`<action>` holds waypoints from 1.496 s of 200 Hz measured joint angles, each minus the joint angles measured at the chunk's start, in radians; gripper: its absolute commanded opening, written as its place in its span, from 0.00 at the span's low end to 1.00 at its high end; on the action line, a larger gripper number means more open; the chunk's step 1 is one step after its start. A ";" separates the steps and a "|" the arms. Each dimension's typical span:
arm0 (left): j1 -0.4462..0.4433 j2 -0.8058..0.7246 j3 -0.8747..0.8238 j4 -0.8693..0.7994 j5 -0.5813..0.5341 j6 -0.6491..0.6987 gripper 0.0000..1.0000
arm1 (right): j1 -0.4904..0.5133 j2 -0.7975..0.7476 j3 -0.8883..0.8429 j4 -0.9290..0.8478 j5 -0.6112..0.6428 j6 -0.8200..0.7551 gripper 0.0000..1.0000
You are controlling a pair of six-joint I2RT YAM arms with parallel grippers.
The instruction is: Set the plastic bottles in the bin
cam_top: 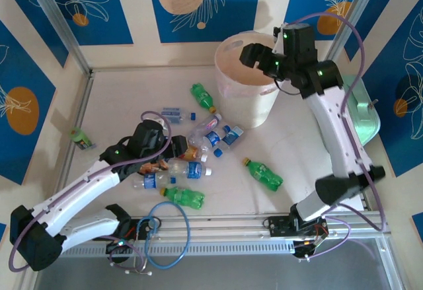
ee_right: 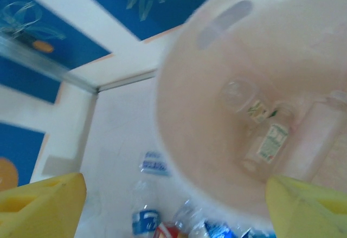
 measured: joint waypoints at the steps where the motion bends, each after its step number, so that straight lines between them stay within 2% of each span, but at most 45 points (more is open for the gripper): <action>1: 0.000 -0.001 0.000 0.000 0.000 0.001 0.73 | 0.004 -0.005 -0.002 0.000 0.002 -0.002 0.86; 53: 0.000 -0.001 0.068 -0.068 0.027 0.077 0.73 | 0.260 -0.366 -0.336 -0.034 0.171 -0.027 0.86; 86: 0.000 0.003 0.077 -0.081 0.026 0.083 0.73 | 0.397 -0.481 -0.624 -0.039 0.260 0.006 0.93; 107: 0.000 0.006 0.077 -0.079 0.027 0.079 0.72 | 0.431 -0.514 -0.816 -0.039 0.330 0.062 0.99; 123: 0.000 0.017 0.077 -0.072 0.031 0.068 0.70 | 0.430 -0.541 -0.956 -0.037 0.371 0.113 0.99; 147: 0.000 0.024 0.061 -0.045 0.045 0.047 0.70 | 0.383 -0.571 -1.086 -0.044 0.368 0.164 0.98; 198: 0.000 0.032 0.029 0.006 0.090 0.015 0.68 | 0.089 -0.623 -1.238 0.000 0.206 0.195 0.98; 214: 0.000 0.038 0.020 0.029 0.105 0.003 0.68 | 0.034 -0.623 -1.276 0.017 0.148 0.194 0.98; 260: 0.000 0.040 0.019 0.035 0.112 0.003 0.68 | 0.021 -0.602 -1.329 0.029 0.058 0.194 0.98; 299: 0.000 0.042 0.018 0.042 0.113 0.004 0.69 | 0.084 -0.543 -1.365 0.072 0.052 0.207 0.98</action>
